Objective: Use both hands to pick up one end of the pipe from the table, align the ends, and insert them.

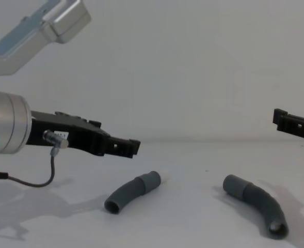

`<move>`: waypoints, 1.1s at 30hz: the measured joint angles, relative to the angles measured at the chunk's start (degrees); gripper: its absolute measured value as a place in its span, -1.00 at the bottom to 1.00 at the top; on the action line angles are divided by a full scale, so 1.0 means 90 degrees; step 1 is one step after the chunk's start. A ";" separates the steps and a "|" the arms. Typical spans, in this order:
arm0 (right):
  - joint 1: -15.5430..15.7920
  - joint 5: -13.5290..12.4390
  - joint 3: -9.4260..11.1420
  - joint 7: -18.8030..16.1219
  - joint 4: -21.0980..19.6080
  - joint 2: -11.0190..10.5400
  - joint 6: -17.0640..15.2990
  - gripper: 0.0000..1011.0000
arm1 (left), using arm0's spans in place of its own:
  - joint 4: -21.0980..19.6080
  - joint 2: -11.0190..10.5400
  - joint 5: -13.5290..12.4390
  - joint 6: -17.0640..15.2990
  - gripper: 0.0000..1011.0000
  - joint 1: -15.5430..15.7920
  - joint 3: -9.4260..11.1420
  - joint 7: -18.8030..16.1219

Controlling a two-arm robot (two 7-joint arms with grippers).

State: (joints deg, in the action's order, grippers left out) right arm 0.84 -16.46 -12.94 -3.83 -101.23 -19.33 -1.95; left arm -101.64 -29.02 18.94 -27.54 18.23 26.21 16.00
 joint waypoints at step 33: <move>0.0000 0.0000 0.0000 0.0000 0.0000 0.0000 0.0000 0.98 | 0.1246 0.0326 -0.0159 -0.0310 0.98 0.0822 0.0476 0.0858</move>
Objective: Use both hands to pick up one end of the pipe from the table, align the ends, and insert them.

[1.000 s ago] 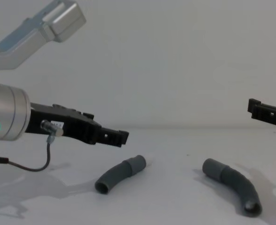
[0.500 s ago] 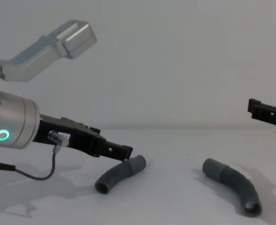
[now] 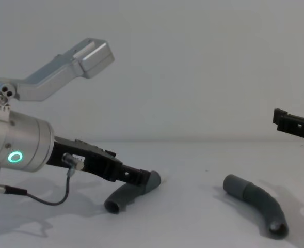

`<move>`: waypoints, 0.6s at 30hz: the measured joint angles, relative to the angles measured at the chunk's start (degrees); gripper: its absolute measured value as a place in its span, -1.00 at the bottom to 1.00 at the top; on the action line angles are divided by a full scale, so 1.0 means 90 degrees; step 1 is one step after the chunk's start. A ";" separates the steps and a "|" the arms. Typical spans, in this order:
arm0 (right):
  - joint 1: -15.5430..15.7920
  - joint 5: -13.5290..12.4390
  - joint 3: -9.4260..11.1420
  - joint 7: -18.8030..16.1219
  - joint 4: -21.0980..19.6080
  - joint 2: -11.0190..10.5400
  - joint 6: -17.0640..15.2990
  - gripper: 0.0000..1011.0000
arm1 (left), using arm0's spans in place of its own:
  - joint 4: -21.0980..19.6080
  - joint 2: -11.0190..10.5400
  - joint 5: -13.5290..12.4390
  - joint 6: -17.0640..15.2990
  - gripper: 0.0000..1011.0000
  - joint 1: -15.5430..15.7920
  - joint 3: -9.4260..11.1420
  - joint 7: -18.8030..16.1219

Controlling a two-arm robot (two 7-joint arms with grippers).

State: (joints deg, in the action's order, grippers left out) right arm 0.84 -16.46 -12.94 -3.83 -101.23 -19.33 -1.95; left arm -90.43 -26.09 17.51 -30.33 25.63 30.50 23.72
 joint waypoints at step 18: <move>0.0000 0.0000 0.0000 0.0000 0.0000 0.0000 0.0000 0.98 | 0.0862 0.0316 -0.0095 0.0187 0.98 0.0400 0.0090 0.0275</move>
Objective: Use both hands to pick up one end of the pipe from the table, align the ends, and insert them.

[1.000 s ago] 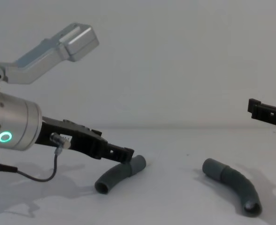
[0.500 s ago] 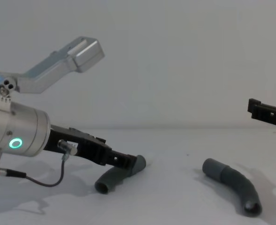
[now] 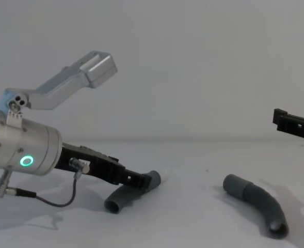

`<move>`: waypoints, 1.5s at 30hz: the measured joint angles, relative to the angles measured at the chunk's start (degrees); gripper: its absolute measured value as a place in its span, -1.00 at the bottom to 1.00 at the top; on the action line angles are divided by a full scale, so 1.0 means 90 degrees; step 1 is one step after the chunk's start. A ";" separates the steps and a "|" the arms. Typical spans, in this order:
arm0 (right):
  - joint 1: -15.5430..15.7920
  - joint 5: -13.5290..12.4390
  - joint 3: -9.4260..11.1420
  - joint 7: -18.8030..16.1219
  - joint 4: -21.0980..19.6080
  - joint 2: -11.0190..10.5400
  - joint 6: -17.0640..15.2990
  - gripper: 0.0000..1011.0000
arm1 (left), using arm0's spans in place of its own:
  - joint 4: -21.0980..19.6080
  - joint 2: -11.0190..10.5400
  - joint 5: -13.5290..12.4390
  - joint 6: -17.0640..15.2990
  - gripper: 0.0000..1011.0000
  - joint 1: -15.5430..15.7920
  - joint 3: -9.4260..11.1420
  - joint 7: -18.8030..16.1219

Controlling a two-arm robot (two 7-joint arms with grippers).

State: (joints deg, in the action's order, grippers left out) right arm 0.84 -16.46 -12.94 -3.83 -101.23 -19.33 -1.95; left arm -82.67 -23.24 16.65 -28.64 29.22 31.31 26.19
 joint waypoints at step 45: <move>0.0000 0.0000 0.0000 0.0000 0.0000 0.0000 0.0000 0.98 | 0.0911 0.0341 0.0052 0.0096 0.31 0.0462 0.0211 0.0285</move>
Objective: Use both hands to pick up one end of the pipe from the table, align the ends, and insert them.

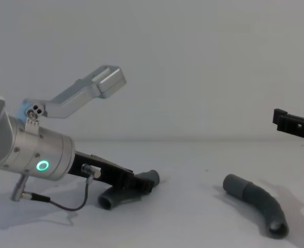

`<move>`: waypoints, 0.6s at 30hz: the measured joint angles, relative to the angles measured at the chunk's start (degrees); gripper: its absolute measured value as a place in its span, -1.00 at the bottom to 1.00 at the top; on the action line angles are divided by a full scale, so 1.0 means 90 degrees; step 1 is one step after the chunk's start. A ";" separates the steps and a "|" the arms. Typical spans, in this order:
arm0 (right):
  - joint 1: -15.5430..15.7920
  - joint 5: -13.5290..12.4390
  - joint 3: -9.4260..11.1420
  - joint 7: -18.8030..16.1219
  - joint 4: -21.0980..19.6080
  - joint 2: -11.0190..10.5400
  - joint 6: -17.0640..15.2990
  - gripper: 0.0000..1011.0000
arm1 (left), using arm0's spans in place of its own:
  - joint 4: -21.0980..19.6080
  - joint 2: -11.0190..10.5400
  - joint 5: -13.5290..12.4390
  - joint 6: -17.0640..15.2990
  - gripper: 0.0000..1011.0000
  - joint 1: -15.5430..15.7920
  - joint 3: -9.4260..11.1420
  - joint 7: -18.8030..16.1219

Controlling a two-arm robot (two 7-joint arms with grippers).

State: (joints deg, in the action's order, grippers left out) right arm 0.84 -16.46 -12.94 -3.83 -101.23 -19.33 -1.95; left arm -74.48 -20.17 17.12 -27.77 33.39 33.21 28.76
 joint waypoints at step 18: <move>0.0000 0.0000 0.0000 0.0000 0.0000 0.0000 0.0000 0.98 | 0.0014 0.0008 0.0010 -0.0012 -0.31 0.0009 0.0004 0.0000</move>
State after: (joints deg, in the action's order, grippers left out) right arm 0.84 -16.47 -12.94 -3.83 -101.23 -19.33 -1.95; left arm -74.35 -20.10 17.21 -27.88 33.47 33.25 28.75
